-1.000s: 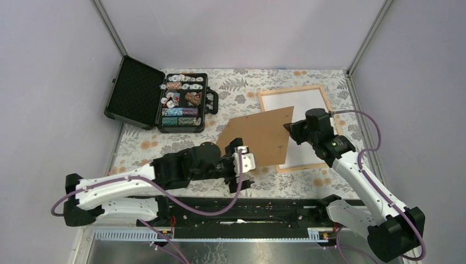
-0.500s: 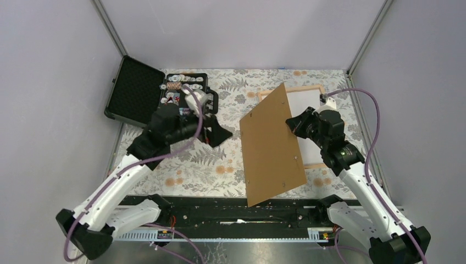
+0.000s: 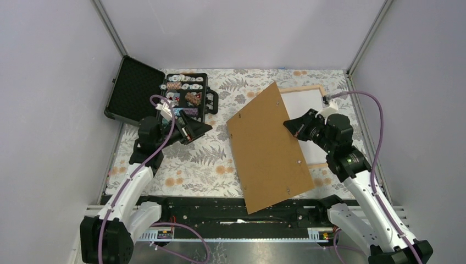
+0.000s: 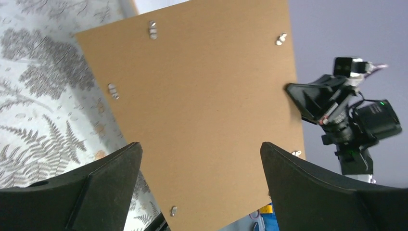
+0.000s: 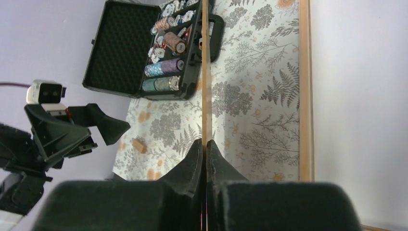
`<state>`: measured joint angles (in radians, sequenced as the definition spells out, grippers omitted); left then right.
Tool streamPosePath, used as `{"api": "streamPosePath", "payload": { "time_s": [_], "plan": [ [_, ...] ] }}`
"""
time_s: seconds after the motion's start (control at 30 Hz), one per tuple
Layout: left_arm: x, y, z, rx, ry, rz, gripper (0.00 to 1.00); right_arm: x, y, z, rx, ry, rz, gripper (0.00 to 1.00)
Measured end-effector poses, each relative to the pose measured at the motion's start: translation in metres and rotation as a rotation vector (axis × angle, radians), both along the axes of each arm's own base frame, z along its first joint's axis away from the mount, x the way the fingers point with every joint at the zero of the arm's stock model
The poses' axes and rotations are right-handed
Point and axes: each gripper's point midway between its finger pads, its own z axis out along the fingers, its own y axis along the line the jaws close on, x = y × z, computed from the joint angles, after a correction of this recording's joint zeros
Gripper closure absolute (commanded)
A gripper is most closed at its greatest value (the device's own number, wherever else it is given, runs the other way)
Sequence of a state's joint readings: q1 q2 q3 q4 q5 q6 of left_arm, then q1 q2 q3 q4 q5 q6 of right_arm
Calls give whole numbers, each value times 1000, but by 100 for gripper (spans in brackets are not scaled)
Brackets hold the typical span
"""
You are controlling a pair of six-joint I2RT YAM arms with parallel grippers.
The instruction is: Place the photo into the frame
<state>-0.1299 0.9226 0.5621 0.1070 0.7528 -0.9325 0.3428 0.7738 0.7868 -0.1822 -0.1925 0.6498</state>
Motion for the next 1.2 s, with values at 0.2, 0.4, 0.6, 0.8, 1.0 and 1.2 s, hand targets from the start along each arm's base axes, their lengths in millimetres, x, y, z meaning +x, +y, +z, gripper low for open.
{"api": "streamPosePath", "payload": {
  "time_s": [0.2,0.4,0.6,0.8,1.0,1.2],
  "plan": [
    [-5,0,22,-33,-72,2,3,21,-12,9,115,61,-32,100],
    [-13,0,3,-70,-16,13,1,46,-34,28,325,82,-59,100],
    [-20,-10,-13,-178,59,-53,3,57,-43,51,520,60,-21,100],
    [-34,-37,5,-352,59,-220,24,50,-34,65,570,51,58,100],
    [-49,-52,33,-469,-11,-332,36,48,-32,70,584,46,82,100],
    [-58,-60,44,-493,-49,-354,49,46,-31,70,596,56,86,100]
  ]
}}
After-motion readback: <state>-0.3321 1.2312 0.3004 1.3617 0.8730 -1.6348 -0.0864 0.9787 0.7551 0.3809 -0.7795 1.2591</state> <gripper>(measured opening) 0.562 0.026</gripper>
